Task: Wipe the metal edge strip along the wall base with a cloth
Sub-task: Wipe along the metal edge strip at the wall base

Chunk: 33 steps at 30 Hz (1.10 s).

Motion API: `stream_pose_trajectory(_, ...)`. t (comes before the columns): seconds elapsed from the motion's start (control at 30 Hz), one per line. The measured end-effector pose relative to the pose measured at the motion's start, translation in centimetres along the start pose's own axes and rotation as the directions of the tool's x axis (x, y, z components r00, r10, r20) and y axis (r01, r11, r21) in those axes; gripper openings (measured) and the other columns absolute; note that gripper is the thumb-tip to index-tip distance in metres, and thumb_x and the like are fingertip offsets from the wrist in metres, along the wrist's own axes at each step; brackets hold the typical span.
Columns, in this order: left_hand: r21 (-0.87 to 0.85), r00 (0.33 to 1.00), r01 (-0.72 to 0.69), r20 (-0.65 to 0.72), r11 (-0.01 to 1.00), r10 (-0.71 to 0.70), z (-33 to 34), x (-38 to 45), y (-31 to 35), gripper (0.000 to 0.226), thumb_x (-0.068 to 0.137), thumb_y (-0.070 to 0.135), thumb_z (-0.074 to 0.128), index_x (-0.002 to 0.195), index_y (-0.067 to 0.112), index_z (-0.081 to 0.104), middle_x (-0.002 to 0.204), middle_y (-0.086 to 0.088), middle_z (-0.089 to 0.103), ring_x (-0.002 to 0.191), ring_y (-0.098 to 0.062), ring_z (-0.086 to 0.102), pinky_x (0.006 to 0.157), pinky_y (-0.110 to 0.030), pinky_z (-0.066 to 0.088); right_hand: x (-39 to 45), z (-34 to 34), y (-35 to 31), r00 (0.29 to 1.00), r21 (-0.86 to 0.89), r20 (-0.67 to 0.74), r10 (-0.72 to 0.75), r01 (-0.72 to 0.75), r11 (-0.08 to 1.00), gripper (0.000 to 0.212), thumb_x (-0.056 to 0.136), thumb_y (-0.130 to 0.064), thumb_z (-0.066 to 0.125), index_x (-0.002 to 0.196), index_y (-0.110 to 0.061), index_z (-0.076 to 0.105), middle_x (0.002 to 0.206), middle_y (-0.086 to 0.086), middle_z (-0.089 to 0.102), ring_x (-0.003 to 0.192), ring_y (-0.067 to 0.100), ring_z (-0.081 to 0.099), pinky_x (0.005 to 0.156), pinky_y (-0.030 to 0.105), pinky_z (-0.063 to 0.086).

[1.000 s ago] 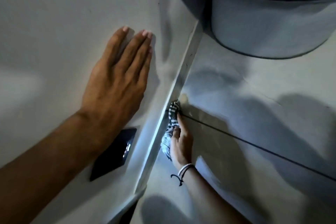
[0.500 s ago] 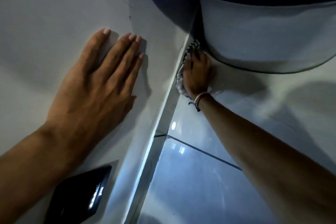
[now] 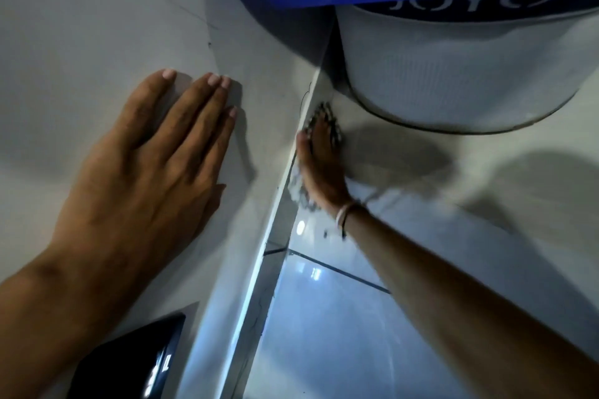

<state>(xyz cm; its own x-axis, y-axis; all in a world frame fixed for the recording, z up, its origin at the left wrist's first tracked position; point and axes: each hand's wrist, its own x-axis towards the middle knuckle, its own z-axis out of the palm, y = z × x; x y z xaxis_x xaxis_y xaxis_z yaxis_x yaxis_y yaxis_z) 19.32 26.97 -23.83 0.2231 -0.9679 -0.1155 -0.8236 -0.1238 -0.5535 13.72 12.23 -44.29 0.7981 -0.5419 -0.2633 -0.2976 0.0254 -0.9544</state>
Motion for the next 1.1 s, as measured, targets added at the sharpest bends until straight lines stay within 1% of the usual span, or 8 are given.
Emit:
stream_pose_trajectory(0.23, 0.071, 0.999, -0.017, -0.033, 0.997, 0.02, -1.4, 0.3, 0.5, 0.08, 0.1, 0.027, 0.048, 0.166, -0.016, 0.032, 0.175, -0.036, 0.02, 0.164, -0.049, 0.02, 0.138, -0.058, -0.006, -6.7, 3.4, 2.4, 0.996, -0.081, -0.024, -0.082, 0.08, 0.993, 0.075, 0.101, -0.045, 0.033, 0.158, -0.005, 0.004, 0.17, 0.009, -0.002, 0.158, 0.018, -0.001, 0.13, 0.037, 0.003)
stream_pose_trajectory(0.37, 0.075, 0.999, -0.041, -0.01, 0.996, 0.042, -0.9, 0.3, -0.1, 0.081, 0.102, 0.029, 0.043, 0.169, -0.014, 0.026, 0.177, -0.035, 0.015, 0.165, -0.047, 0.014, 0.138, -0.058, -0.006, -18.7, 6.1, 5.2, 0.973, -0.042, 0.222, -0.063, 0.074, 0.996, 0.084, 0.094, -0.063, 0.031, 0.159, -0.019, 0.001, 0.157, -0.03, -0.025, 0.153, -0.004, -0.013, 0.125, 0.02, -0.004)
stream_pose_trajectory(0.47, 0.064, 0.999, -0.041, -0.025, 0.997, 0.042, 0.0, -0.3, -0.3, 0.08, 0.105, 0.031, 0.036, 0.171, -0.011, 0.019, 0.179, -0.032, 0.006, 0.168, -0.045, 0.006, 0.138, -0.061, -0.001, -12.7, 4.2, 2.8, 0.991, -0.043, 0.132, -0.033, 0.039, 0.998, 0.084, 0.096, -0.055, 0.035, 0.157, -0.006, 0.005, 0.164, -0.005, -0.014, 0.156, 0.013, -0.002, 0.123, 0.015, -0.008)
stream_pose_trajectory(0.6, 0.034, 0.999, -0.041, -0.029, 0.999, 0.042, 0.4, -0.7, -0.4, 0.078, 0.107, 0.032, 0.034, 0.172, -0.01, 0.017, 0.18, -0.031, 0.006, 0.168, -0.045, 0.007, 0.137, -0.066, 0.01, 1.5, -1.9, -1.1, 1.0, 0.036, -0.005, 0.02, -0.02, 0.999, 0.073, 0.101, -0.046, 0.035, 0.157, -0.004, 0.015, 0.156, 0.011, 0.035, 0.147, 0.027, 0.031, 0.126, 0.039, 0.016)
stream_pose_trajectory(0.7, 0.079, 0.999, -0.022, -0.022, 0.997, 0.024, -0.9, -0.9, -0.1, 0.074, 0.107, 0.03, 0.038, 0.168, -0.013, 0.029, 0.176, -0.035, 0.019, 0.164, -0.048, 0.019, 0.139, -0.06, 0.003, 1.2, -2.0, -1.0, 0.997, 0.067, 0.053, 0.048, -0.052, 0.996, 0.063, 0.106, -0.035, 0.034, 0.158, -0.008, 0.011, 0.168, 0.012, 0.017, 0.155, 0.024, 0.018, 0.129, 0.038, 0.012)
stream_pose_trajectory(0.93, 0.117, 0.938, 0.343, 0.009, 0.932, -0.347, -7.0, -6.7, 5.5, 0.068, 0.117, 0.034, 0.04, 0.17, -0.007, 0.029, 0.179, -0.028, 0.018, 0.168, -0.038, 0.015, 0.137, -0.054, 0.005, -21.7, 5.3, 3.9, 0.934, -0.032, 0.357, -0.018, 0.032, 0.999, 0.072, 0.101, -0.036, 0.044, 0.158, -0.008, 0.01, 0.169, 0.01, 0.01, 0.156, 0.019, 0.013, 0.126, 0.021, 0.009)
stream_pose_trajectory(1.03, 0.084, 0.87, 0.492, -0.04, 0.866, -0.491, -8.5, -12.1, 9.0, 0.069, 0.12, 0.038, 0.04, 0.171, -0.006, 0.027, 0.179, -0.026, 0.022, 0.168, -0.037, 0.017, 0.137, -0.051, 0.007, -17.3, 4.5, 3.2, 0.949, -0.025, 0.31, 0.054, -0.049, 0.998, 0.067, 0.103, -0.032, 0.045, 0.158, -0.011, 0.014, 0.161, 0.023, 0.032, 0.146, 0.035, 0.039, 0.117, 0.036, 0.035)
stream_pose_trajectory(1.1, 0.084, 0.806, 0.592, -0.072, 0.802, -0.587, -8.6, -16.0, 11.2, 0.068, 0.119, 0.038, 0.042, 0.171, -0.006, 0.029, 0.178, -0.024, 0.025, 0.17, -0.033, 0.011, 0.136, -0.053, 0.015, -12.0, 3.0, 2.6, 0.964, -0.072, 0.264, 0.018, 0.001, 0.997, 0.063, 0.106, -0.025, 0.039, 0.157, -0.003, 0.009, 0.166, 0.022, 0.015, 0.155, 0.031, 0.019, 0.126, 0.041, 0.02)
